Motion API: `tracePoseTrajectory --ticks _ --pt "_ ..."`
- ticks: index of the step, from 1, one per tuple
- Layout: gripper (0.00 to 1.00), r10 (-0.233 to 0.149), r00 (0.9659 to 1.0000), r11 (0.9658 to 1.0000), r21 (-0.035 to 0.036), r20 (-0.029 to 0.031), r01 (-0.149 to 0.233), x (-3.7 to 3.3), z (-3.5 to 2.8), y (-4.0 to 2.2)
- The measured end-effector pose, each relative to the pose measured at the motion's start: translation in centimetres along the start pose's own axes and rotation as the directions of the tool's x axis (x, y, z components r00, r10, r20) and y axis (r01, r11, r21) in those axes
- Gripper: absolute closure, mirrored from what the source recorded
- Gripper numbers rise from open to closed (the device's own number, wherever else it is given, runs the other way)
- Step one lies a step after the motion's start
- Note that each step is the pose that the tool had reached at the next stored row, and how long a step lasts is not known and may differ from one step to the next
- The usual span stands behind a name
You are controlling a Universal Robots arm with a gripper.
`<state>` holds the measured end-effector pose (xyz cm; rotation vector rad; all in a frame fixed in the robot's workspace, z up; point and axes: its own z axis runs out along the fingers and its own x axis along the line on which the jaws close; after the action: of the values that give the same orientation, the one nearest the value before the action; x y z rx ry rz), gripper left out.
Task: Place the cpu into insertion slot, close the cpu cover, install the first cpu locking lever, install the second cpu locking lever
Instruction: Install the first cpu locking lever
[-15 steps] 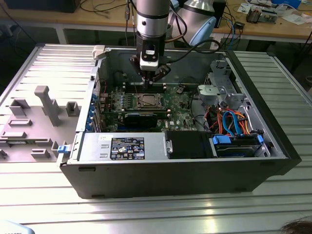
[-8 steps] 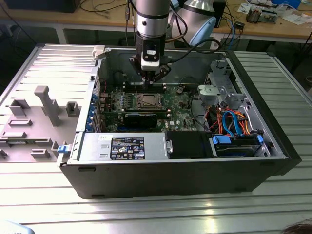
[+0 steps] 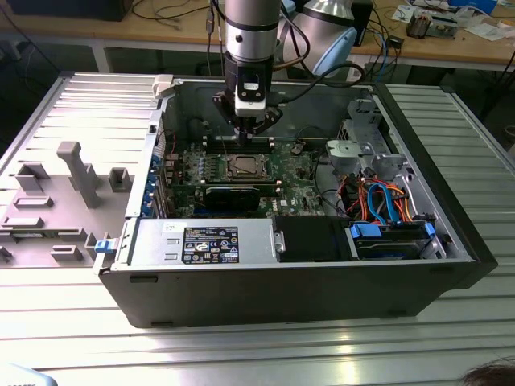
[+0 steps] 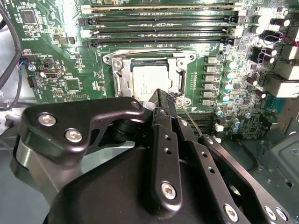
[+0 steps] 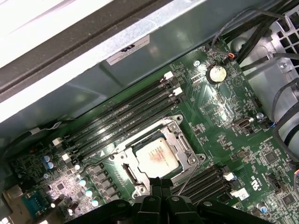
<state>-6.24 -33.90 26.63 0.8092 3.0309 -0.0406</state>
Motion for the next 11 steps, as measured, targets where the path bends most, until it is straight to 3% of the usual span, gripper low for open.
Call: tracePoseTrajectory --ticks 11 --pt "0.89 -0.041 0.9992 0.9992 -0.0004 0.0010 0.041 0.00 0.00 0.00"
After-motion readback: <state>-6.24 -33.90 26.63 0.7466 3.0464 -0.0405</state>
